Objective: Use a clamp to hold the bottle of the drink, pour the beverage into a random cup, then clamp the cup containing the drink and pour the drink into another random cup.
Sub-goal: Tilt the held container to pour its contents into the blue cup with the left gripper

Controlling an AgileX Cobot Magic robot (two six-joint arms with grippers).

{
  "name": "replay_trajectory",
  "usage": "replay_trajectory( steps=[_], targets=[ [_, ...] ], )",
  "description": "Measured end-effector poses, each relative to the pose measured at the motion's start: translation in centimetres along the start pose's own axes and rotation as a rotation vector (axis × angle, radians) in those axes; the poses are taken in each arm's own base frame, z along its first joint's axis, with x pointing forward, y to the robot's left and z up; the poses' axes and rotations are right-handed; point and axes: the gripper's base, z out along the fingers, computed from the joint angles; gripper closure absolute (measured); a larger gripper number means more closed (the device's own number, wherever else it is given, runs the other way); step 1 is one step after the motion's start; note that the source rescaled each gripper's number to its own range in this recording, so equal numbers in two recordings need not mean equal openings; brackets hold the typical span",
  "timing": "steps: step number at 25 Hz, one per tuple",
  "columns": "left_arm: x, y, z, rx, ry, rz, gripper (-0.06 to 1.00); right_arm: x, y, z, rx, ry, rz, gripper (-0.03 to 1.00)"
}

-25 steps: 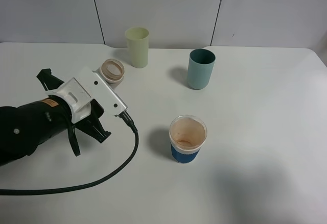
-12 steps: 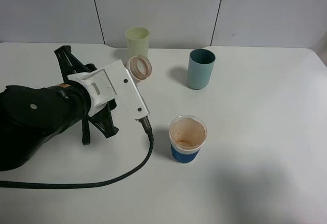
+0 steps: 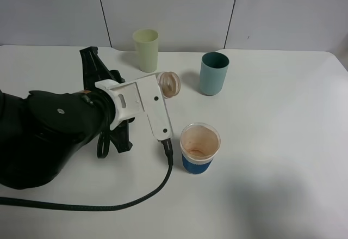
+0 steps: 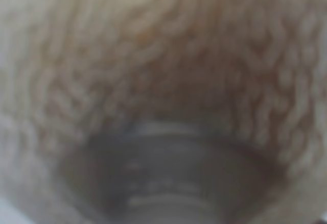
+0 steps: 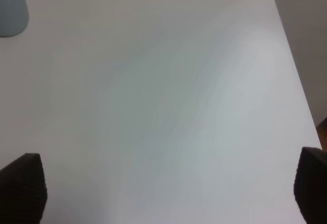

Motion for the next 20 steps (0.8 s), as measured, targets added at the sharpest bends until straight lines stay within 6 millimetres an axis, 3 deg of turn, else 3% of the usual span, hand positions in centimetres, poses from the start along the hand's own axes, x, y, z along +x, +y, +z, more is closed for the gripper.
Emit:
replay_trajectory(
  steps=[16, 20],
  targets=[
    [-4.1, -2.8, 0.2, 0.023, -0.025, 0.183, 0.92, 0.0, 0.0, 0.0, 0.0, 0.0, 0.0, 0.07],
    [-4.4, -3.4, 0.5, 0.027, -0.02, 0.239, 0.92, 0.0, 0.0, 0.0, 0.0, 0.0, 0.0, 0.07]
  ],
)
